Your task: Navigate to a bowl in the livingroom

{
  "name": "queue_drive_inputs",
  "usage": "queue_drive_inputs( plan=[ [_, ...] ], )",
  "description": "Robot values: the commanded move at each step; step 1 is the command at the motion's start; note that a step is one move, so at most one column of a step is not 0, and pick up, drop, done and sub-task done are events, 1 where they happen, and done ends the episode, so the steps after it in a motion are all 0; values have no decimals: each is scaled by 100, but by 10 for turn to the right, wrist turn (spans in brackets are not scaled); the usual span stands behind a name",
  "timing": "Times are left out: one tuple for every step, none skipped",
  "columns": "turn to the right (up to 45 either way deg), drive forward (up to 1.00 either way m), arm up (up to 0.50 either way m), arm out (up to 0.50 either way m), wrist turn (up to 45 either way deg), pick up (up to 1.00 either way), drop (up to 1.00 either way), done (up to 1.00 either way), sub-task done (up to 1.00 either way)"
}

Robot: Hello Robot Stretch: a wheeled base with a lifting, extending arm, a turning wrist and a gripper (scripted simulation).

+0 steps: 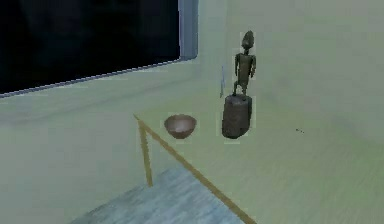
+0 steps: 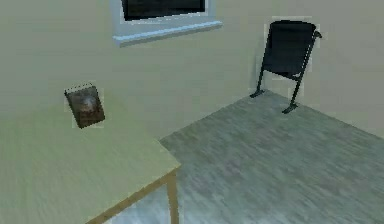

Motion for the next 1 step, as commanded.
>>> queue_drive_inputs(
  plan=[
    [0,0,0,0,0,0,0,100,0]
  ],
)
